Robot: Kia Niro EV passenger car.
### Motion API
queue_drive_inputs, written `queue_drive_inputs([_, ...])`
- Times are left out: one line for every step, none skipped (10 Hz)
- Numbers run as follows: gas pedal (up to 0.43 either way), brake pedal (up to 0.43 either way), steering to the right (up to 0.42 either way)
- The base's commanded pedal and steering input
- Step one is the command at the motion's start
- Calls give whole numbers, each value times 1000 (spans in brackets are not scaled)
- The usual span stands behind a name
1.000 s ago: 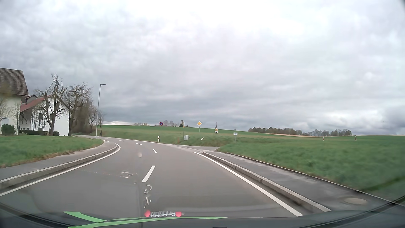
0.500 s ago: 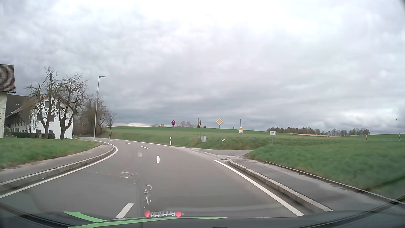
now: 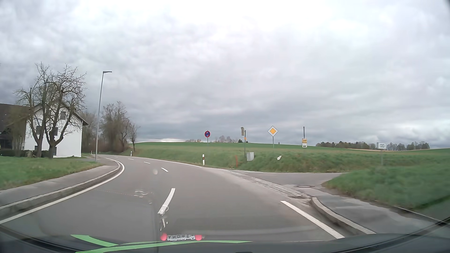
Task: Follow the waypoints while adhering to traffic rules and regulations
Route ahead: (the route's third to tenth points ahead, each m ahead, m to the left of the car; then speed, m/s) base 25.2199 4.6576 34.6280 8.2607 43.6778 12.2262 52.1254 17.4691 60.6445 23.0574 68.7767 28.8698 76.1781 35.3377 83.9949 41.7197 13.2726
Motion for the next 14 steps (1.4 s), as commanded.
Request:
queue_drive_inputs([189, 0, -50])
queue_drive_inputs([189, 0, -52])
queue_drive_inputs([189, 0, -52])
queue_drive_inputs([189, 0, -54])
queue_drive_inputs([189, 0, -57])
queue_drive_inputs([189, 0, -59])
queue_drive_inputs([189, 0, -59])
queue_drive_inputs([189, 0, -61])
queue_drive_inputs([189, 0, -63])
queue_drive_inputs([189, 0, -65])
queue_drive_inputs([189, 0, -66])
queue_drive_inputs([189, 0, -66])
queue_drive_inputs([189, 0, -66])
queue_drive_inputs([189, 0, -66])
